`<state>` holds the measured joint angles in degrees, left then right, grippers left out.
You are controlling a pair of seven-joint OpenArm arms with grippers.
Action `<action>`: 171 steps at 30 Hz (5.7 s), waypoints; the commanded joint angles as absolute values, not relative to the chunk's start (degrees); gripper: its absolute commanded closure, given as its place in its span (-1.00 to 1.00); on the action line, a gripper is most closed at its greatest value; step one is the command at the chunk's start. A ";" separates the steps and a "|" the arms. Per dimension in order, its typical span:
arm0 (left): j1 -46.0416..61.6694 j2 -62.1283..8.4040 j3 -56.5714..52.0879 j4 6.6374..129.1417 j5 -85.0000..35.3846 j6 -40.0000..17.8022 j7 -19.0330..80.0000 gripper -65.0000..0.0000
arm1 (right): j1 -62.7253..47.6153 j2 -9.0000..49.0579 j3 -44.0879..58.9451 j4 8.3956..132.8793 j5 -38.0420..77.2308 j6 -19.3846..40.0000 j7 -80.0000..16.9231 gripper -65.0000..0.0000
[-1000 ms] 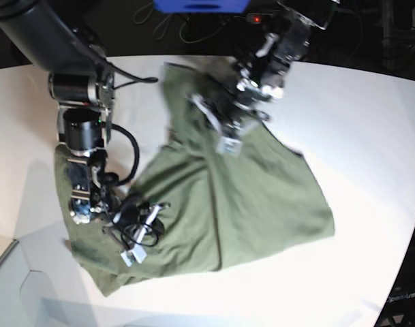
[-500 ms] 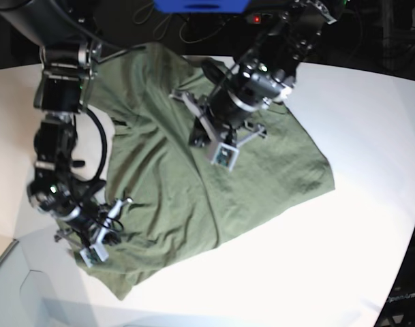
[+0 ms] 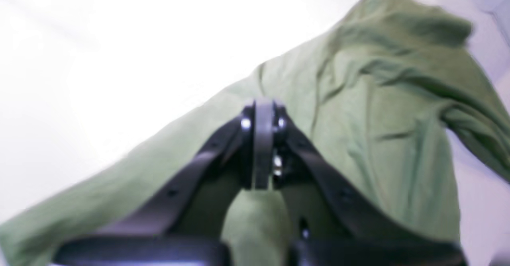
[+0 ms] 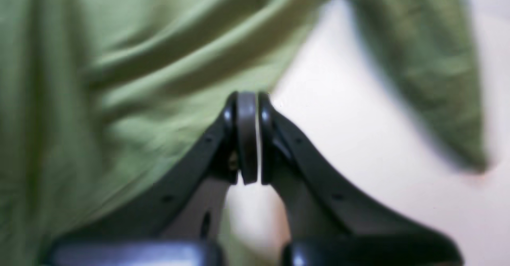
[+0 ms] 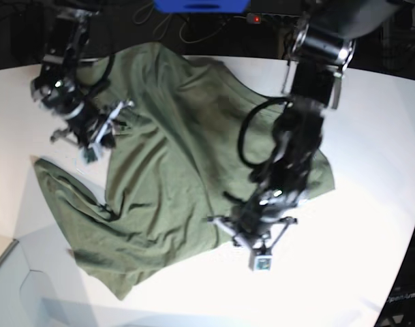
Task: Layout the t-shirt on the table in an organized manner, then fold the t-shirt properly
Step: 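Grasp the shirt body with both grippers and drag it toward the robot, then pull the shirt with the left gripper away from the right gripper, then release and regrasp the shirt edge with the left gripper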
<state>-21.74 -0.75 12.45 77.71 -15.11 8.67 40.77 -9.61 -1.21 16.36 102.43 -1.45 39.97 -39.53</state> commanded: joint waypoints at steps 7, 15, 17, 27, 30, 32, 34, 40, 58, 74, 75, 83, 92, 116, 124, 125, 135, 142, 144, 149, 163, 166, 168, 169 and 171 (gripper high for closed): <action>-34.42 5.41 21.05 49.80 -15.08 8.66 24.57 1.00 | -16.22 -8.40 6.55 106.33 0.04 40.00 -37.41 1.00; -33.80 4.53 23.96 37.93 -15.08 8.66 16.48 1.00 | -14.99 -4.88 1.80 99.74 -0.04 40.00 -36.97 1.00; -33.36 3.03 23.96 36.88 -15.08 8.66 16.48 1.00 | -13.67 -2.95 2.07 96.22 -0.04 40.00 -36.88 1.00; -17.54 -8.31 23.87 47.69 -15.16 8.92 17.45 1.00 | -3.82 3.38 15.16 84.26 -0.04 40.00 -36.88 1.00; -9.71 -11.47 23.78 57.98 -15.16 9.10 22.02 1.00 | 0.13 6.37 15.34 80.04 -0.04 40.00 -36.88 1.00; -4.44 -13.23 23.52 66.15 -15.16 9.19 25.01 1.00 | 3.56 7.16 15.16 77.14 -0.04 40.00 -36.88 1.00; 1.10 -13.58 20.97 73.98 -15.16 9.19 27.56 1.00 | 7.16 7.16 15.08 73.98 -0.04 40.00 -36.88 1.00; 14.81 -9.89 14.81 93.76 -14.64 8.92 33.45 1.00 | 16.92 6.90 14.90 65.27 -0.04 40.00 -36.70 1.00; 7.87 -9.45 6.20 111.08 -15.08 9.27 34.15 1.00 | 13.05 7.16 10.33 84.18 -0.04 40.00 -31.52 1.00; -24.66 1.63 6.64 63.60 -14.55 8.84 30.20 1.00 | -12.53 -1.36 9.98 105.54 0.04 40.00 -31.52 1.00; -26.15 1.98 6.73 59.74 -14.55 8.84 28.88 1.00 | -13.23 -1.89 9.89 104.66 0.04 40.00 -31.52 1.00; -29.93 -1.19 6.73 39.87 -14.46 8.75 16.13 1.00 | -10.42 -0.66 10.33 91.91 -0.04 40.00 -30.99 1.00; -20.09 -13.23 6.02 47.34 -15.16 9.19 16.13 1.00 | 4.35 7.52 10.33 74.33 -0.04 40.00 -30.90 1.00; 11.91 -12.62 -19.03 101.76 -23.52 8.84 40.22 1.00 | 3.38 8.13 10.42 95.34 0.04 40.00 -36.26 1.00; 17.63 -14.29 -22.37 100.62 -23.43 8.75 40.22 1.00 | -7.78 5.41 10.33 96.04 0.04 40.00 -33.89 1.00; 17.89 -14.55 -23.16 100.62 -23.52 8.75 40.22 1.00 | -8.22 5.49 10.33 96.04 0.04 40.00 -33.71 1.00; 17.45 -14.37 -32.75 100.79 -23.96 9.10 40.66 -0.12 | -9.27 5.67 10.33 96.04 0.04 40.00 -34.07 1.00; 11.12 -14.37 -33.27 89.27 -24.04 8.75 40.31 -0.14 | -9.54 5.41 10.42 96.04 0.04 40.00 -34.24 1.00; 9.01 -14.29 -32.40 87.08 -24.04 8.75 40.31 -0.14 | -10.15 5.41 10.42 96.31 0.04 40.00 -34.24 1.00; 7.96 -14.29 -28.00 86.73 -23.96 8.75 40.13 -0.14 | -10.51 5.41 10.42 96.31 0.04 40.00 -34.24 1.00; 5.49 -14.64 -25.45 78.37 -24.04 8.75 40.66 0.93 | -9.98 5.58 13.14 96.04 0.04 40.00 -34.24 1.00; 7.08 -14.64 -25.54 87.25 -24.04 8.84 40.75 1.00 | -9.80 5.67 13.14 96.04 0.04 40.00 -33.89 1.00; 9.63 -14.64 -25.54 95.96 -24.04 8.84 40.75 0.99 | -9.80 5.67 13.14 96.04 0.04 40.00 -33.89 1.00; 10.15 -14.55 -25.54 100.70 -24.04 8.84 40.75 0.99 | -9.71 5.67 13.05 95.87 0.04 40.00 -33.89 1.00; 10.59 -14.46 -25.54 107.30 -24.04 8.84 40.75 0.99 | -8.66 5.67 12.79 95.16 0.04 40.00 -33.80 1.00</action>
